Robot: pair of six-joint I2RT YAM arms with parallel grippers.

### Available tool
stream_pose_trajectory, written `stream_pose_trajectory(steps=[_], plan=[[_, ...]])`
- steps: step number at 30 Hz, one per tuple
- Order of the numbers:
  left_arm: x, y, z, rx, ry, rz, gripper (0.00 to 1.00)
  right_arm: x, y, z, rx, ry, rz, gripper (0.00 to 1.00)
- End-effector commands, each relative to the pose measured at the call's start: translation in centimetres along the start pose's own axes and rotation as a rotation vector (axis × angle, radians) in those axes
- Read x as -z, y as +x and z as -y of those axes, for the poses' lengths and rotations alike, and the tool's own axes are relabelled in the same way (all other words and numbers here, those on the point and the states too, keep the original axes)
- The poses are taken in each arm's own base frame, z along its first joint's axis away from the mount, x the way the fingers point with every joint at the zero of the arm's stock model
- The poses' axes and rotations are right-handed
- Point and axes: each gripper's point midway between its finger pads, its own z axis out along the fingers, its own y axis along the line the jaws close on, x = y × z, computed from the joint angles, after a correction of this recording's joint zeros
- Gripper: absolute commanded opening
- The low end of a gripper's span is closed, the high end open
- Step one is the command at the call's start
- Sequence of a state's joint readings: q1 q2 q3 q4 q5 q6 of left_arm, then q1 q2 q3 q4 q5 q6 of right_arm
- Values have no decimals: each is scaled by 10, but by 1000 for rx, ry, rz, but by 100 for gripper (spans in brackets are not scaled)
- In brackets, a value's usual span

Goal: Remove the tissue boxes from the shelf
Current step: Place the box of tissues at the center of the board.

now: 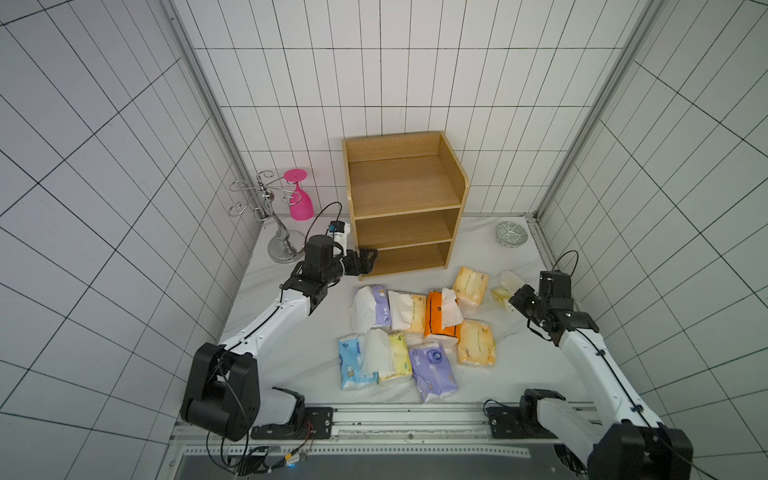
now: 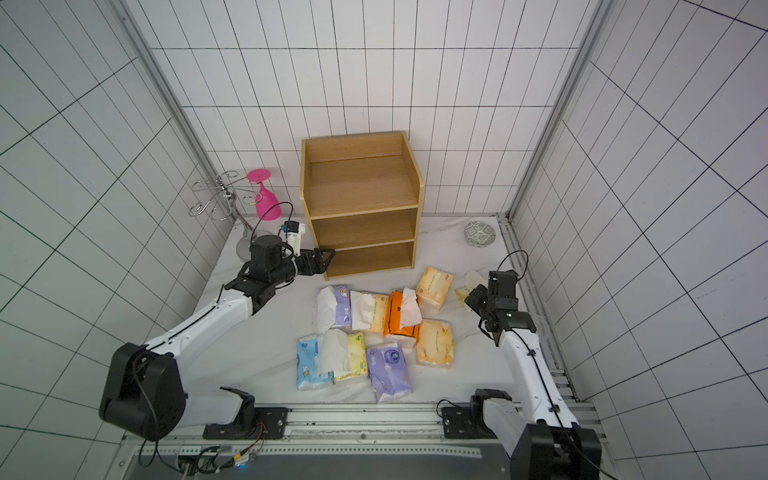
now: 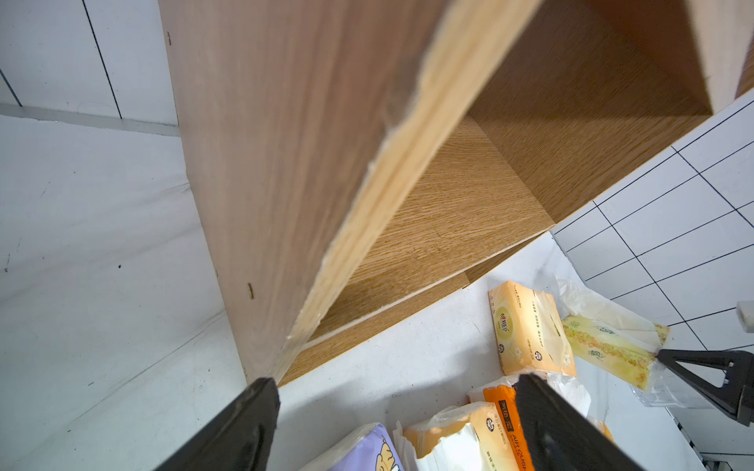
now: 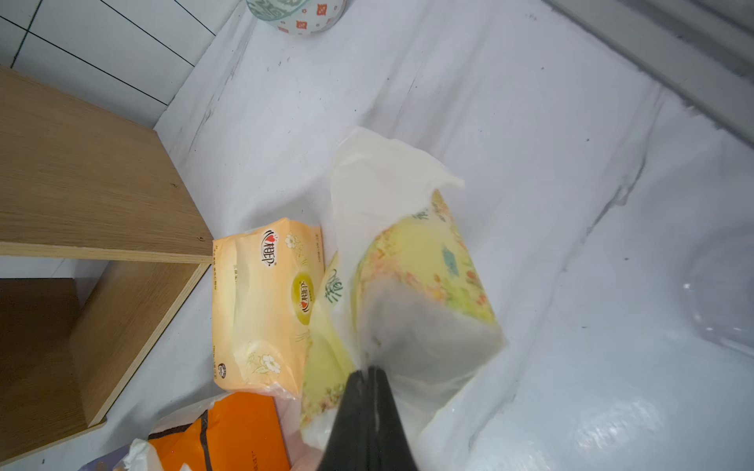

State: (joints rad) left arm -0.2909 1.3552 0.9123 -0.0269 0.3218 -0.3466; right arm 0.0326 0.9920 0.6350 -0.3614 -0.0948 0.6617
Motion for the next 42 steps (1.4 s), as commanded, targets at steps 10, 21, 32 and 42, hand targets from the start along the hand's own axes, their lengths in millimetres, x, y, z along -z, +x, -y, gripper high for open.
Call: stream_pose_trajectory(steps=[10, 21, 32, 42], plan=[[-1, 4, -8, -20, -36, -10, 95, 26, 16, -9, 39, -50, -14, 72], [0, 6, -9, -19, -39, -14, 95, -32, -20, 15, 86, 97, -174, 73], [-1, 5, -12, -16, -54, -10, 95, -81, 9, -19, 94, -100, -292, 56], [22, -11, -5, 45, -73, 53, 98, -71, 18, -33, 85, -124, -262, 70]])
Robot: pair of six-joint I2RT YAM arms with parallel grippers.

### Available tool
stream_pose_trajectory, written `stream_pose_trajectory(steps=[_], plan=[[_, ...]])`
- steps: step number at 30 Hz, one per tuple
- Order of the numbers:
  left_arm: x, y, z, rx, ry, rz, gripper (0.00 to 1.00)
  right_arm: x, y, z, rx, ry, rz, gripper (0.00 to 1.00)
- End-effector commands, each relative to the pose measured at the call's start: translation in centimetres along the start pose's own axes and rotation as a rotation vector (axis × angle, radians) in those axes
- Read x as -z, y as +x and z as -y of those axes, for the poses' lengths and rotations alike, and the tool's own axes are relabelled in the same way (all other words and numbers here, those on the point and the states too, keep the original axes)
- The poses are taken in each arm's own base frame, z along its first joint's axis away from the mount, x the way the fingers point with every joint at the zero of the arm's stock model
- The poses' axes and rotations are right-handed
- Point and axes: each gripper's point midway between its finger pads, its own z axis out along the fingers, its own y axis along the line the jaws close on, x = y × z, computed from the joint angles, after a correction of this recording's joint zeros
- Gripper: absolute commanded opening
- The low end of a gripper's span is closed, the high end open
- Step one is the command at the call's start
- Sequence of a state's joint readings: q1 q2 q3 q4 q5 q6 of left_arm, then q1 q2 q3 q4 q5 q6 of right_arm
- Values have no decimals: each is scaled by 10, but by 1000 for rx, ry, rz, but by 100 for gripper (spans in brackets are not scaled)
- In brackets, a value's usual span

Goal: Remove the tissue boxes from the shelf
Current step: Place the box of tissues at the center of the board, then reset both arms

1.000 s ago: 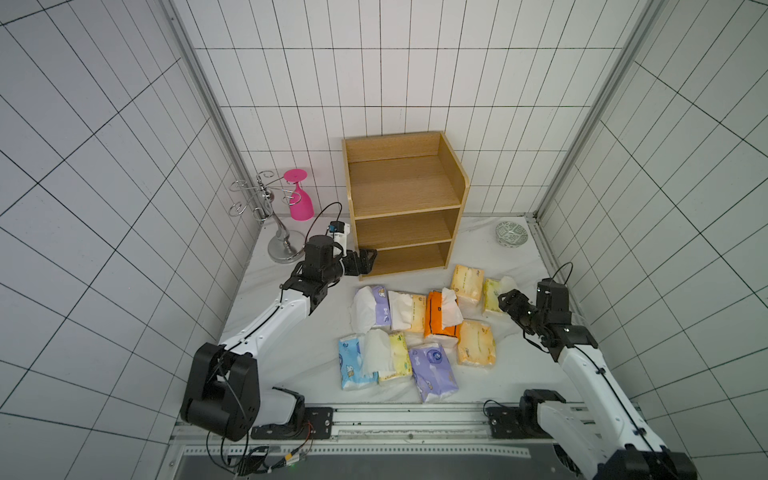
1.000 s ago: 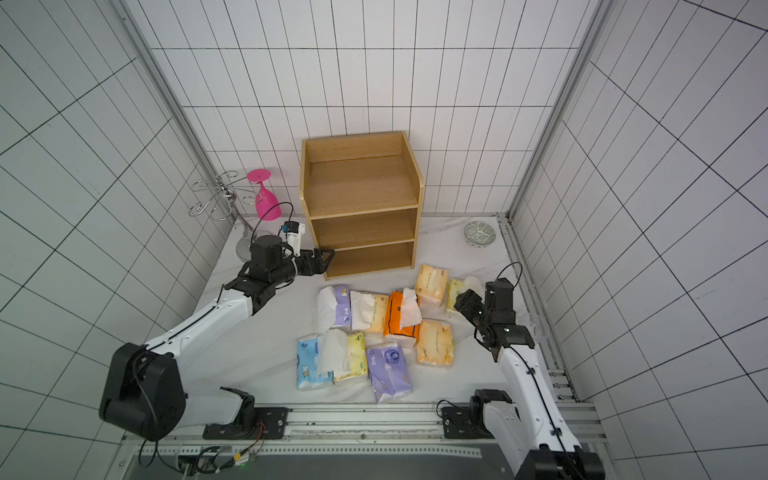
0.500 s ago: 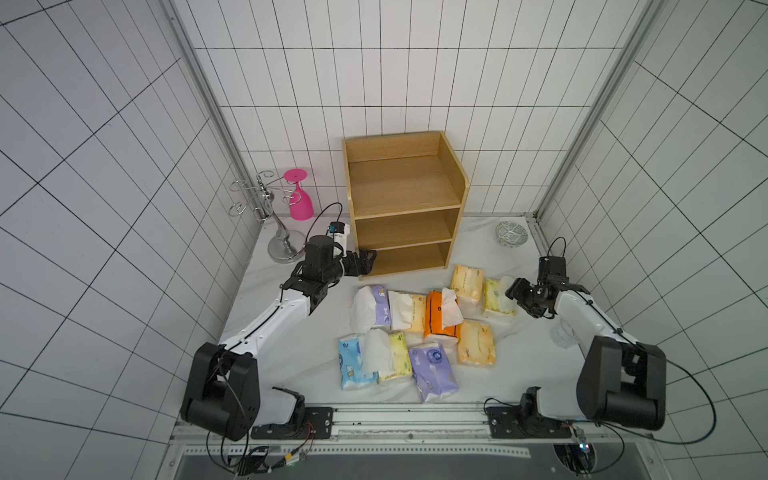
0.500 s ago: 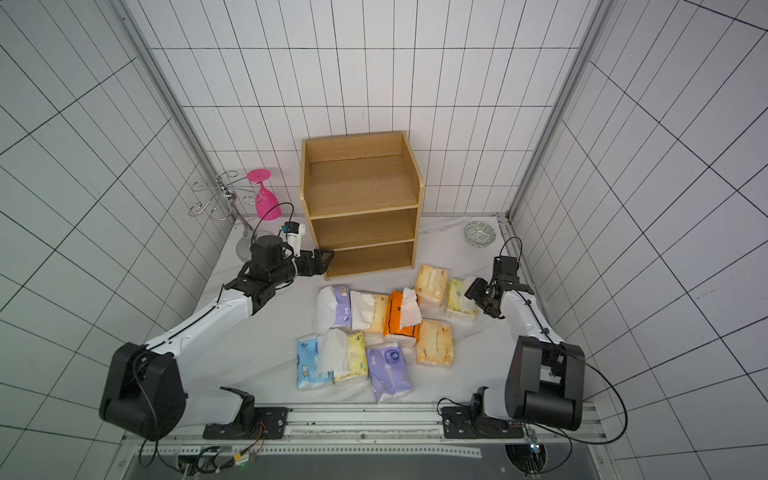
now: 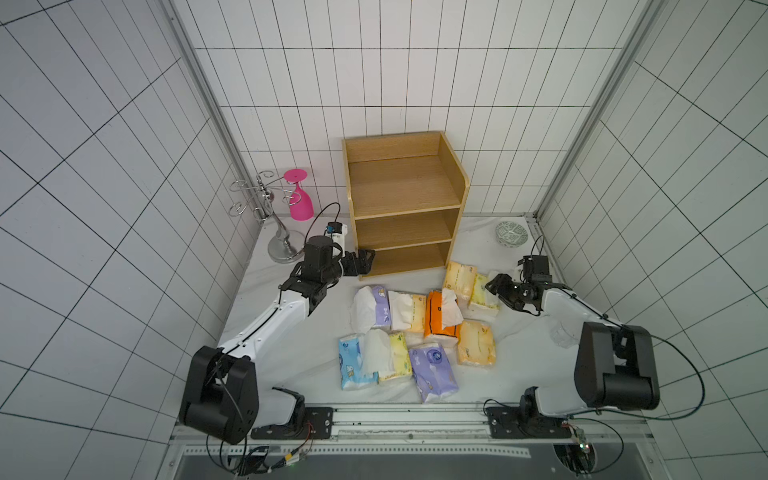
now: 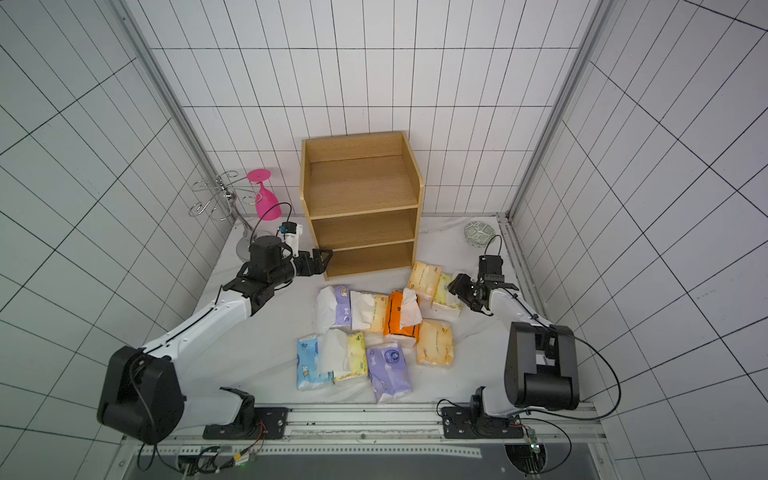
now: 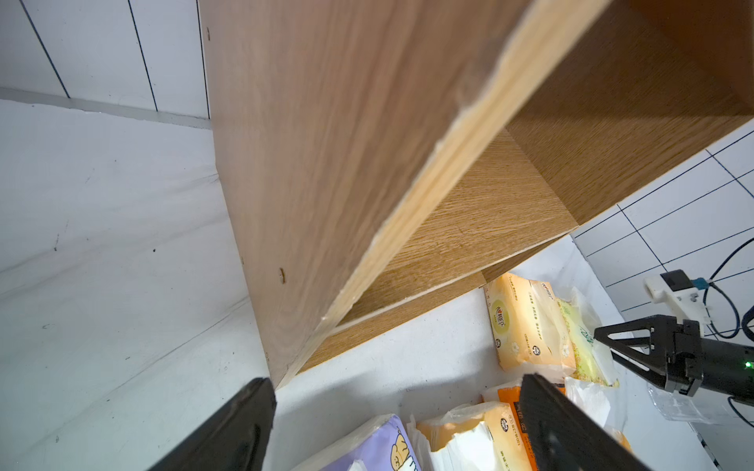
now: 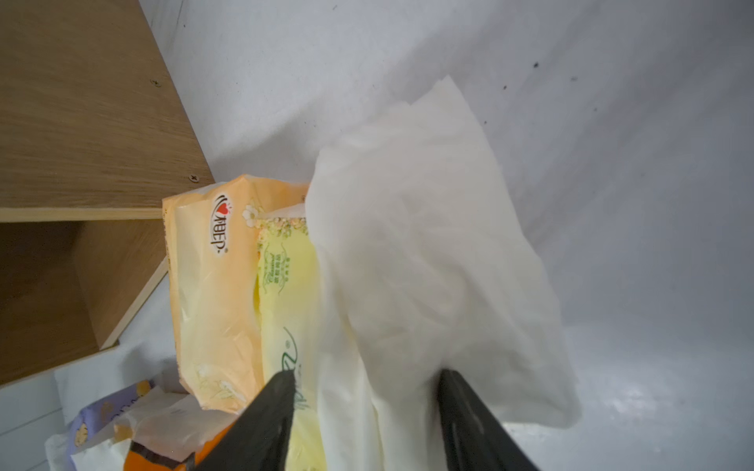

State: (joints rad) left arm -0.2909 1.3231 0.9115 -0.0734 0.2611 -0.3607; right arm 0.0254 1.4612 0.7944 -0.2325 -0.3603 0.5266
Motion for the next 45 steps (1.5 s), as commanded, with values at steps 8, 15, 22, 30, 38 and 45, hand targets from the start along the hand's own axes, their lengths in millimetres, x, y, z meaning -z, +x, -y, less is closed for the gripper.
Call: stream_pose_trajectory(steps=[8, 15, 22, 30, 38, 45], plan=[[62, -42, -25, 53, -240, 223, 99, 73, -46, 1, 117, 122, 278, 99], [130, -62, -89, 33, -567, 437, 99, 105, -89, 15, 309, 268, 572, 99], [139, -28, -164, 8, -859, 465, 99, 89, -103, 38, 354, 318, 689, 99], [133, 10, -210, 21, -955, 430, 98, 65, -106, 47, 400, 324, 733, 99], [110, 31, -223, 5, -838, 465, 98, 49, -97, 63, 396, 331, 773, 99], [89, 25, -220, -57, -754, 488, 98, 33, -91, 67, 415, 307, 785, 99]])
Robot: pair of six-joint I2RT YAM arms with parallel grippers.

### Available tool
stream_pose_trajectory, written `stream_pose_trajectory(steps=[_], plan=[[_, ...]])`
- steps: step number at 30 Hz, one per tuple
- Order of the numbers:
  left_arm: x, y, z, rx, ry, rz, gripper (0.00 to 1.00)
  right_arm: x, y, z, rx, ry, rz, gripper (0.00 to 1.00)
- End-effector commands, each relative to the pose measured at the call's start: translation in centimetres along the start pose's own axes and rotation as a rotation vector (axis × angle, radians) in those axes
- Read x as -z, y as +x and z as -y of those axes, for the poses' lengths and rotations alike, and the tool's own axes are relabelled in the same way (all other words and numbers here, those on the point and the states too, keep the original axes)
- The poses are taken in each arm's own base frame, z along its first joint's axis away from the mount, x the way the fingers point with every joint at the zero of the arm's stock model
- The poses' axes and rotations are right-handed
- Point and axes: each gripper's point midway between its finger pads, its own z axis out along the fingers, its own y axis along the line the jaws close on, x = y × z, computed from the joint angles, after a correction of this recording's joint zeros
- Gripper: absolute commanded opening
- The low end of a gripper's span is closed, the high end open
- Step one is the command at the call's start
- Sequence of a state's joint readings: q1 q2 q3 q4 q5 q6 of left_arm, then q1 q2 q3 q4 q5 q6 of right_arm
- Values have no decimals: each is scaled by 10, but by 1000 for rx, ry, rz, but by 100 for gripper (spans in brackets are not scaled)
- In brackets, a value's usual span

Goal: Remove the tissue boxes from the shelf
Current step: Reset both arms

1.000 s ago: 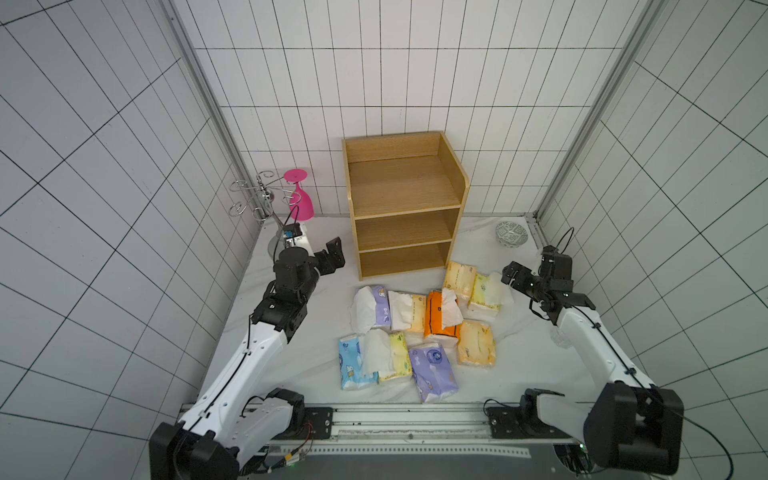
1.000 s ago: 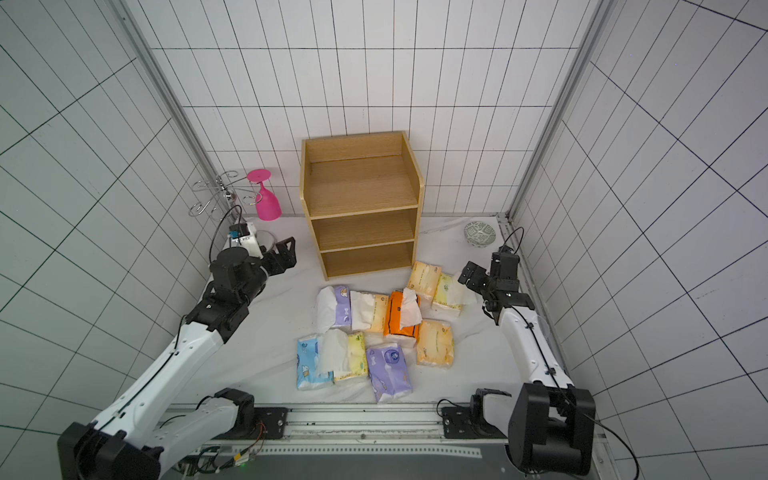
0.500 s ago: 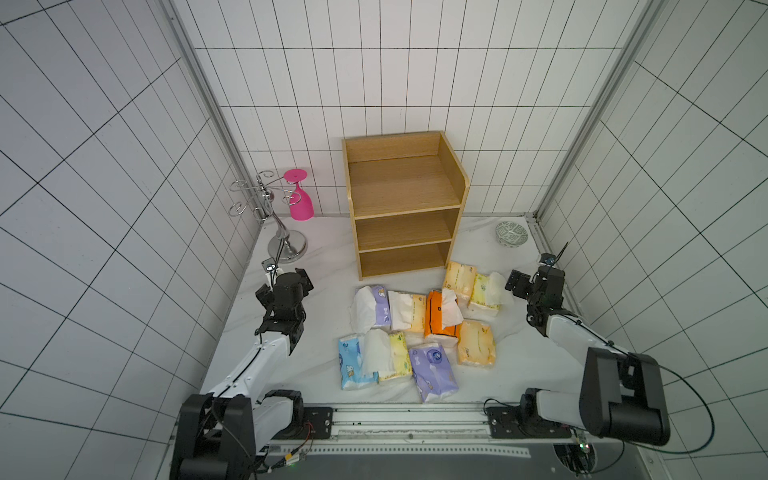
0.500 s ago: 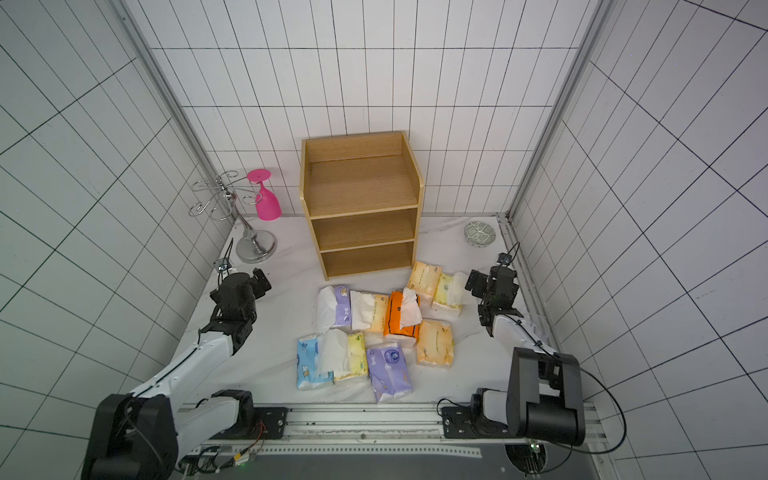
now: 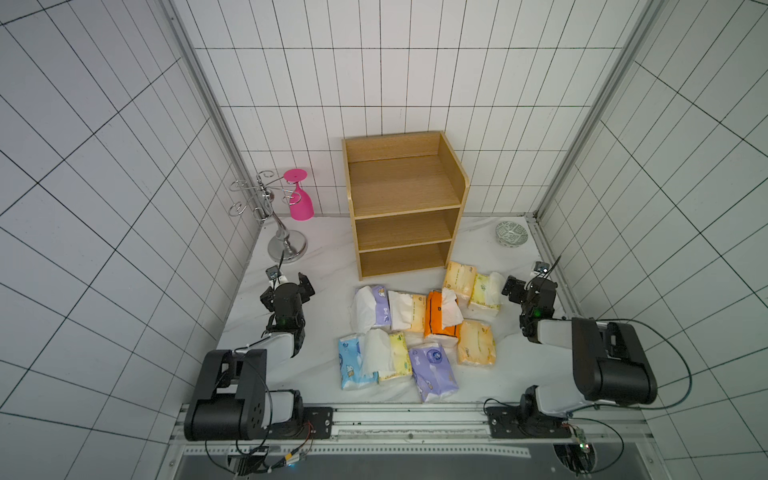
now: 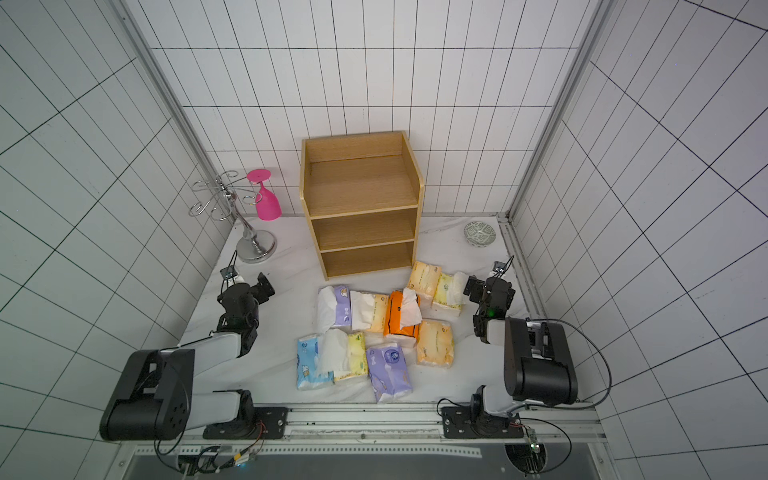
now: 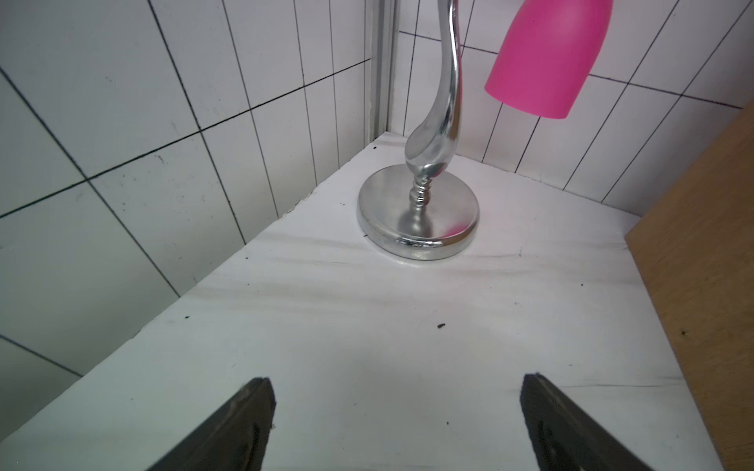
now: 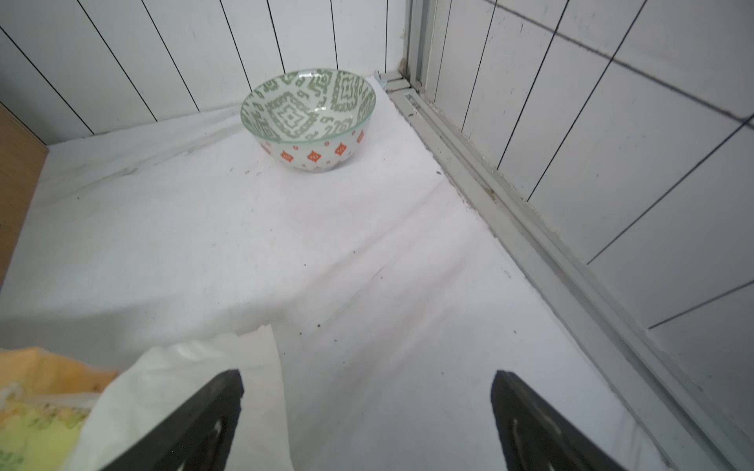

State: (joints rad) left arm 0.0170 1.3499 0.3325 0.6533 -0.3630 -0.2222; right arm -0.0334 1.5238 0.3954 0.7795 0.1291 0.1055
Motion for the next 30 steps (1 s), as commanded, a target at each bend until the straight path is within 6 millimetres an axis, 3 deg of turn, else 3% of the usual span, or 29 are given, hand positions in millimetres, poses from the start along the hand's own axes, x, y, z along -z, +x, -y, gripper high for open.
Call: stream_pose_trajectory(steps=[1, 4, 7, 30], plan=[[-5, -21, 12, 14, 65, 105, 98, 3, -18, 1, -7, 0, 83, 99], [-18, -7, 15, 10, 84, 77, 98, 2, -18, -1, -2, -10, 85, 99], [-32, 0, 41, -77, 190, 45, 98, 2, -18, -1, 2, -10, 86, 99], [-33, 3, 43, -95, 153, -5, 98, 0, -18, -2, 20, 11, 76, 99]])
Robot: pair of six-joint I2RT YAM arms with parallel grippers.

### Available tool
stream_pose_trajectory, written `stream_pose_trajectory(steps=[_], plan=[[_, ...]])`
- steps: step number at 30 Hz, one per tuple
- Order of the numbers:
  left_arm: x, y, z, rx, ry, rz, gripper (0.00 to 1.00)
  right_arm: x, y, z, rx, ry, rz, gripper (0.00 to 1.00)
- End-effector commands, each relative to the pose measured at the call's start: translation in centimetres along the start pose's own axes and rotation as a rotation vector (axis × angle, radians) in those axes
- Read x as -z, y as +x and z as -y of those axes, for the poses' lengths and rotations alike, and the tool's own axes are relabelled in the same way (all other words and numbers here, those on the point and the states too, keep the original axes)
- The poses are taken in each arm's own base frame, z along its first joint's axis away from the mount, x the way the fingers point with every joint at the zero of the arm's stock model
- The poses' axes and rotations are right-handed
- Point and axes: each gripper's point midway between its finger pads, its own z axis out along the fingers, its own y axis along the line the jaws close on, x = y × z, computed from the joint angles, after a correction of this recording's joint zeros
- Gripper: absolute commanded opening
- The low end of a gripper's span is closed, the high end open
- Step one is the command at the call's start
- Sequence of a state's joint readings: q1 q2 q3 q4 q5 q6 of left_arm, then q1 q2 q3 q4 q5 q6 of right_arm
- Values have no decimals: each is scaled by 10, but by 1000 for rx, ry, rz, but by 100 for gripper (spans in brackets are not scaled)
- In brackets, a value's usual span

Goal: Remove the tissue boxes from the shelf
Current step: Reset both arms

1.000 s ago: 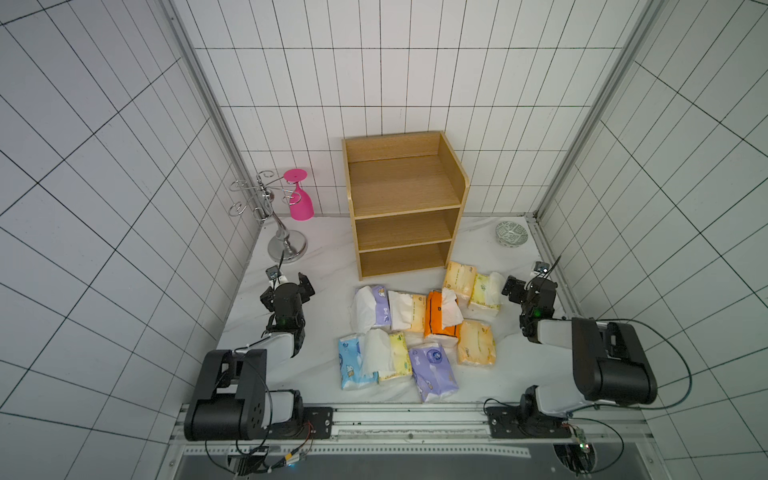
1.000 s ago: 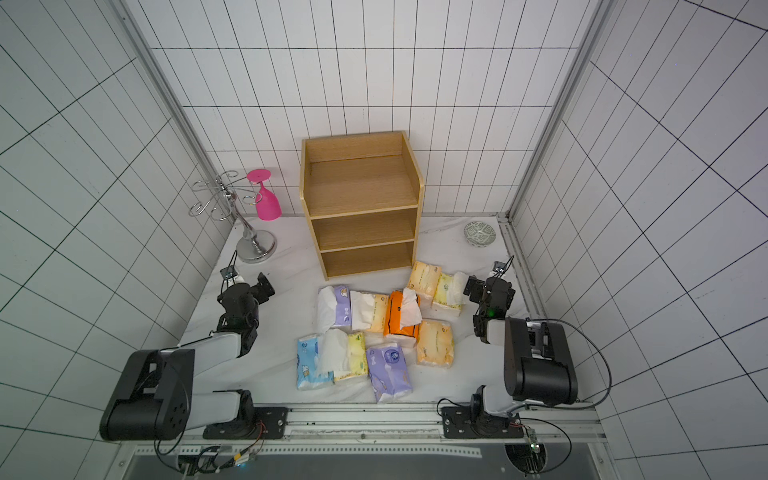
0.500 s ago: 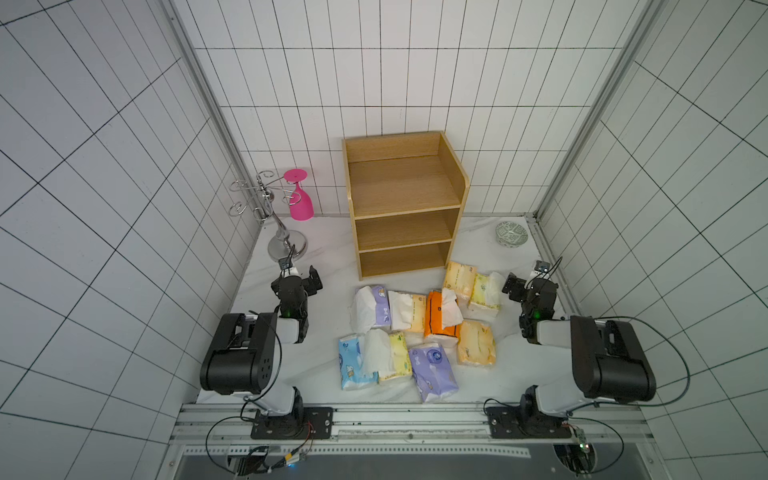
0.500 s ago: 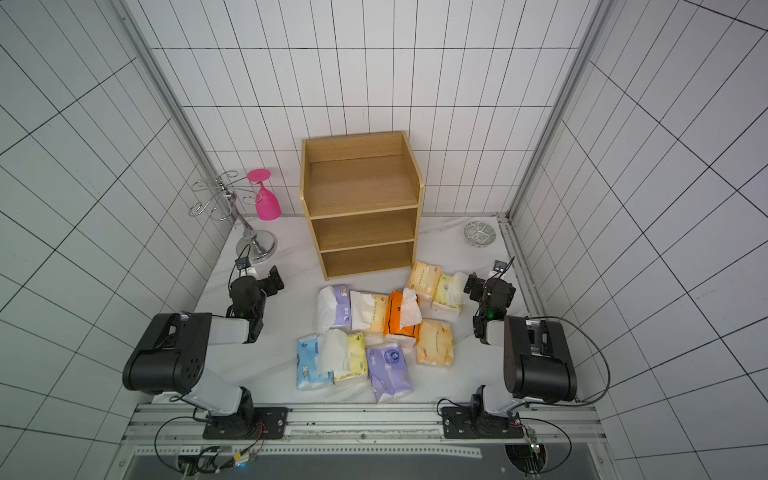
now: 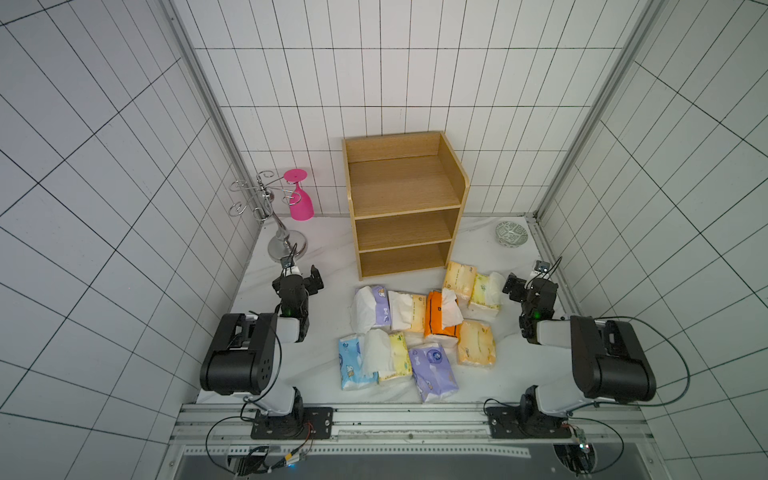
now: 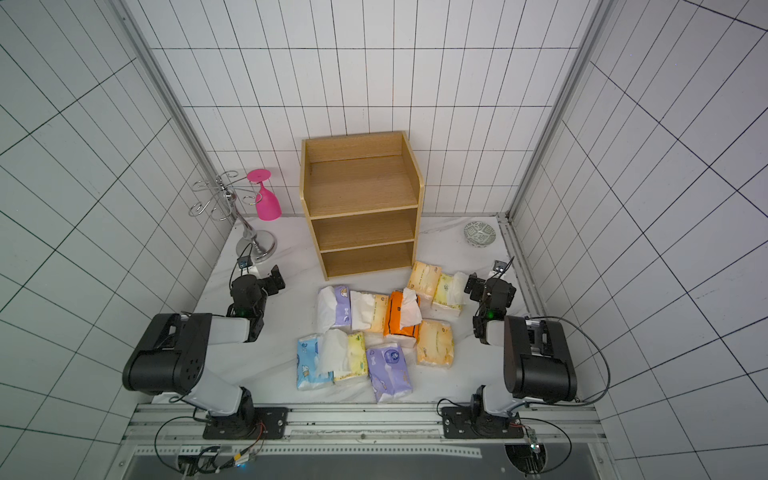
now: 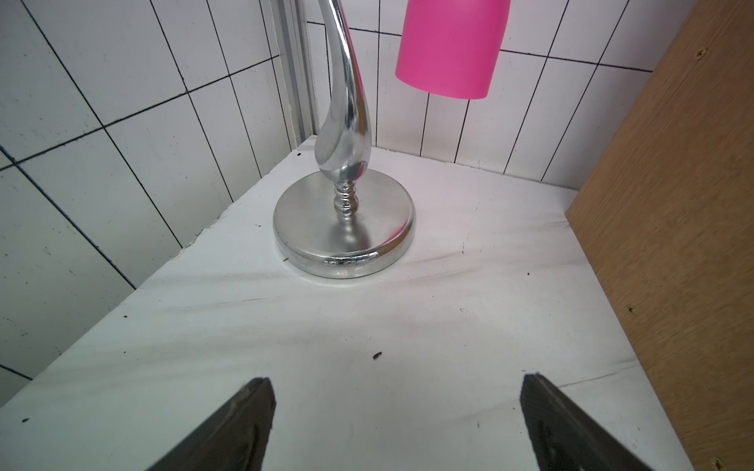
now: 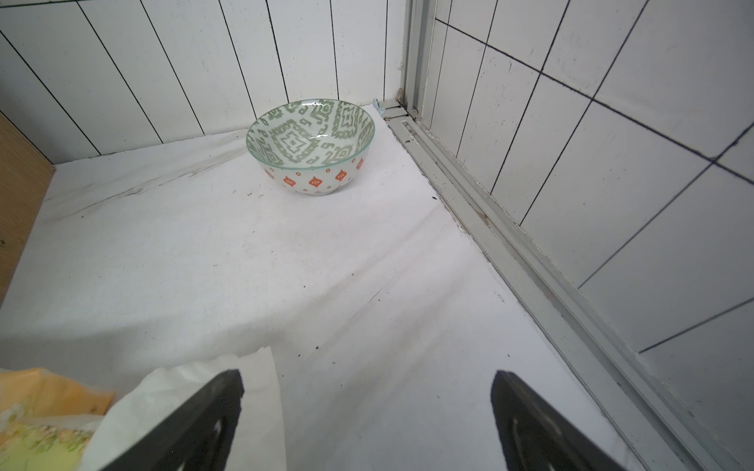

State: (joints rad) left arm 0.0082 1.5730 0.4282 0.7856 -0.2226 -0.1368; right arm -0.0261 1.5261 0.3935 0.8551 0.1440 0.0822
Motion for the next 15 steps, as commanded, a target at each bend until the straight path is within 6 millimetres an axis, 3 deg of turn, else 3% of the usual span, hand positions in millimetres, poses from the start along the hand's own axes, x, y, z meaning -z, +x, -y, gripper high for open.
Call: stream_pose_trajectory(steps=[1, 15], plan=[[-1, -10, 3, -11, 4, 19, 98, -1, -2, 0, 7, 10, 5, 99], [-1, -10, 3, -10, 5, 19, 98, -2, -2, -4, 30, 18, -1, 99]])
